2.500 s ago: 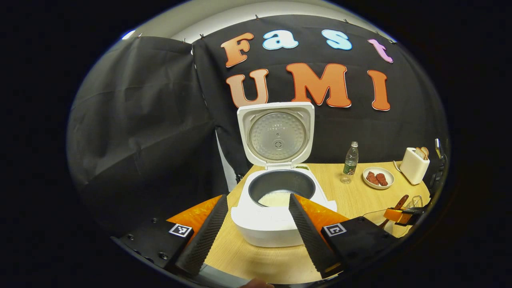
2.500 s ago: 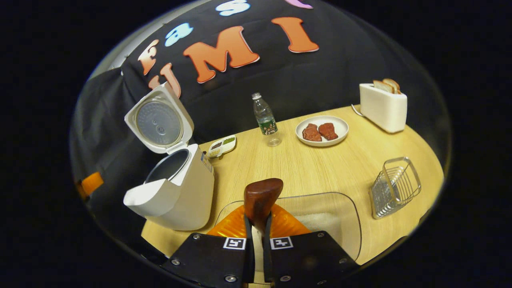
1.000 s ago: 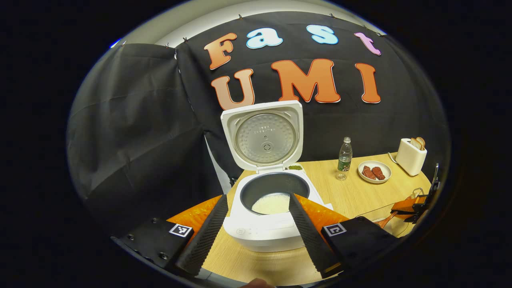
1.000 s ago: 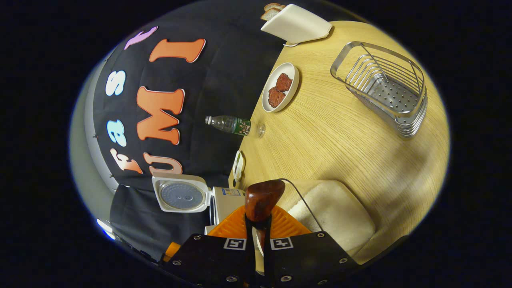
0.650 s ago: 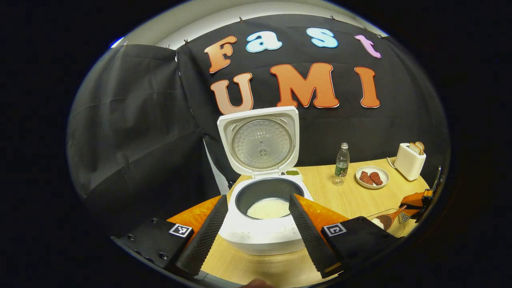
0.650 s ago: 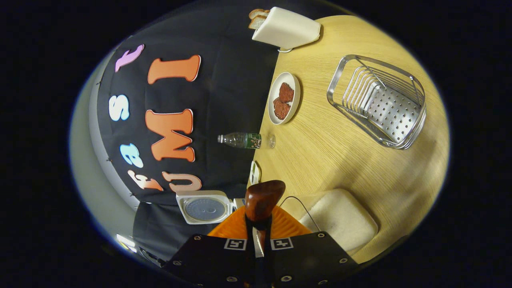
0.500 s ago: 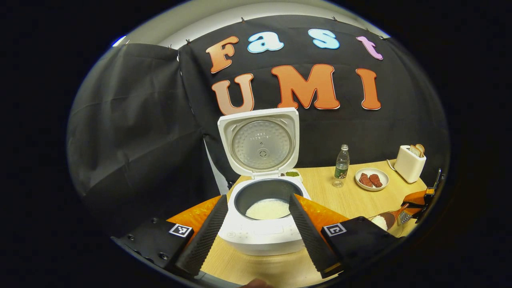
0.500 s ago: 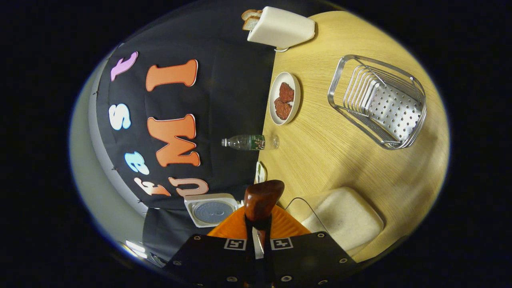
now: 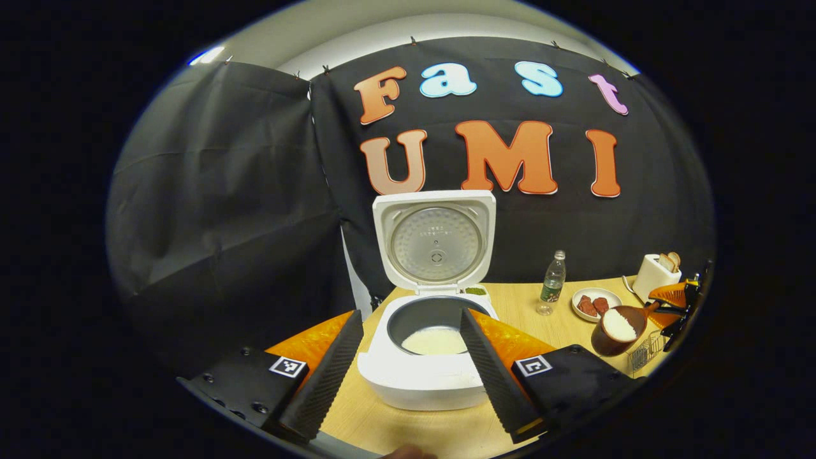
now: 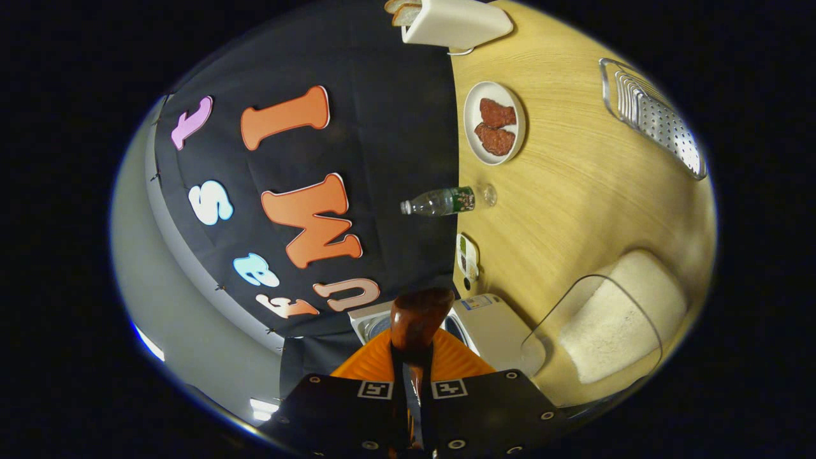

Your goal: Close the left gripper, press the button to open the rice cooker; take a wooden spoon from the chopstick holder with the right hand, scoop a spoonful of rice and pour it into the rice cooker, then put the wooden spoon back into the chopstick holder.

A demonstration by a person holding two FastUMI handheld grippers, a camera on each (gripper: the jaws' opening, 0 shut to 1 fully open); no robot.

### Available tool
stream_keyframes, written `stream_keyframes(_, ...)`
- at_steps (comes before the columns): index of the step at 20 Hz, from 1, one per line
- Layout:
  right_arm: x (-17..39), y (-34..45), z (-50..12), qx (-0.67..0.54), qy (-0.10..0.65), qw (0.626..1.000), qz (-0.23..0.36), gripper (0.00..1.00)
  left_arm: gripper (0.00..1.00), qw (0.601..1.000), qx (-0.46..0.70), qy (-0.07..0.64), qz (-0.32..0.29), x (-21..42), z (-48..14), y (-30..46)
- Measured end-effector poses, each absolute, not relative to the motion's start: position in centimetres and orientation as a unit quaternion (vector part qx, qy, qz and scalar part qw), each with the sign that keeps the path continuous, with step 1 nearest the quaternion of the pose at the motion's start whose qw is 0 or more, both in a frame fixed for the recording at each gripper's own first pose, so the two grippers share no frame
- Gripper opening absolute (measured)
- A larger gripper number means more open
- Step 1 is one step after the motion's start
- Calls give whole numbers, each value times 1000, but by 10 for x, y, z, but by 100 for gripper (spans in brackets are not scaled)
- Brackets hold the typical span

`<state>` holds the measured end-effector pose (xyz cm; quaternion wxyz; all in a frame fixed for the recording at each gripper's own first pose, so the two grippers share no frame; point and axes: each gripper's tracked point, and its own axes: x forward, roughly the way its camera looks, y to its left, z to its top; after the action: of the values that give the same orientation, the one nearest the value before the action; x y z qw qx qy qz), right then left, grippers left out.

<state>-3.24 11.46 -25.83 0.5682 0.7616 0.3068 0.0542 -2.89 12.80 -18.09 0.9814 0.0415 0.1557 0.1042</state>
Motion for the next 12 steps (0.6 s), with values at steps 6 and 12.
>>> stream_keyframes(6,20,173,-219,751,319,569,107,8,100,979,36,134,147,-51,-165,169)
stream_keyframes(12,62,216,-206,752,324,562,114,8,100,970,25,133,204,-85,-162,222)
